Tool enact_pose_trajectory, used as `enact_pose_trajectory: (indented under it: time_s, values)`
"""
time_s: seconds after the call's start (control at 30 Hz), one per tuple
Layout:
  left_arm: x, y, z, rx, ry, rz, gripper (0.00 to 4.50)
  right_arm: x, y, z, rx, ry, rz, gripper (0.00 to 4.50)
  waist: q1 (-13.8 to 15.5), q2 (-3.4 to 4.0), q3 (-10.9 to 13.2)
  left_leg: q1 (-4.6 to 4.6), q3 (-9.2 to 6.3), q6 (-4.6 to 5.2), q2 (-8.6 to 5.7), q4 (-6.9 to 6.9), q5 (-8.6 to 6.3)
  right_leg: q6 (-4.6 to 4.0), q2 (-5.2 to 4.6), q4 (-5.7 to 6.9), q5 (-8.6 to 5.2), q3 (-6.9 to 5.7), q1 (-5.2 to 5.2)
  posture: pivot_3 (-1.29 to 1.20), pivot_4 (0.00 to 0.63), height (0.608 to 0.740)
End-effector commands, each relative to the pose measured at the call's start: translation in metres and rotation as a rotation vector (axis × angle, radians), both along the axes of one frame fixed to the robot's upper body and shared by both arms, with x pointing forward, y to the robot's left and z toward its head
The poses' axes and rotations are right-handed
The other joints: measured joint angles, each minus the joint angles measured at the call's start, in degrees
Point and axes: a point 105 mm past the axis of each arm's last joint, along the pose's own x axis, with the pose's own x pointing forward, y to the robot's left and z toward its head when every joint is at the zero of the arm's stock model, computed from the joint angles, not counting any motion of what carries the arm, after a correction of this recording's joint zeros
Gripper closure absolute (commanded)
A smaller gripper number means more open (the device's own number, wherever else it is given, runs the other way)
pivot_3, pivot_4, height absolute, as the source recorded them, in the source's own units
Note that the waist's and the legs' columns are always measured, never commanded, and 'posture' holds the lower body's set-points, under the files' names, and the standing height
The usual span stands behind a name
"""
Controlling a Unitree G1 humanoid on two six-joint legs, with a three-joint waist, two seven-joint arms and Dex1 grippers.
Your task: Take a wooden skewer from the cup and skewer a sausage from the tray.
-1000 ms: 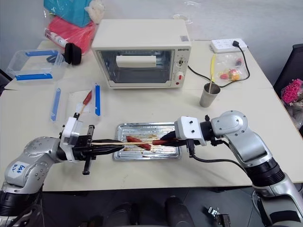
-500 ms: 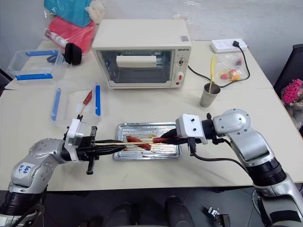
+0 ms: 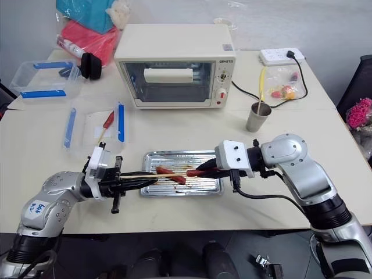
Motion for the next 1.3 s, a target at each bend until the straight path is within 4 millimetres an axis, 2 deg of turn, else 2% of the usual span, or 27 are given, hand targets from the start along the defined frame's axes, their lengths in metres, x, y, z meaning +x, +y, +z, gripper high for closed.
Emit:
enact_pose_trajectory:
  time_s: [0.03,0.47,1.3]
  values:
    - [-0.0010,-0.0031,0.0063,-0.009,-0.032,-0.017,4.50,-0.0045,0.0025,0.0116,0.020,-0.043,0.025,4.10,0.0,0.00,0.0,0.00,0.00,0.00,0.00,0.00,0.00,0.00,0.00,0.00,0.00,0.00,0.00,0.00,0.150,0.740]
    - [-0.0014,-0.0066,0.0052,-0.017,-0.027,-0.022,4.50,-0.0084,0.0082,0.0123,0.029,-0.033,0.042,4.10,0.0,0.00,0.0,0.00,-0.01,0.00,0.00,0.03,0.00,0.00,0.00,0.04,0.00,0.00,0.00,0.00,0.150,0.740]
    - [-0.0032,-0.0042,0.0073,-0.027,-0.016,-0.019,4.50,-0.0091,0.0045,0.0074,0.018,-0.011,0.041,4.10,0.0,0.00,0.0,0.00,-0.01,0.00,0.00,0.10,0.00,0.00,0.01,0.09,0.00,-0.01,0.00,0.00,0.150,0.740]
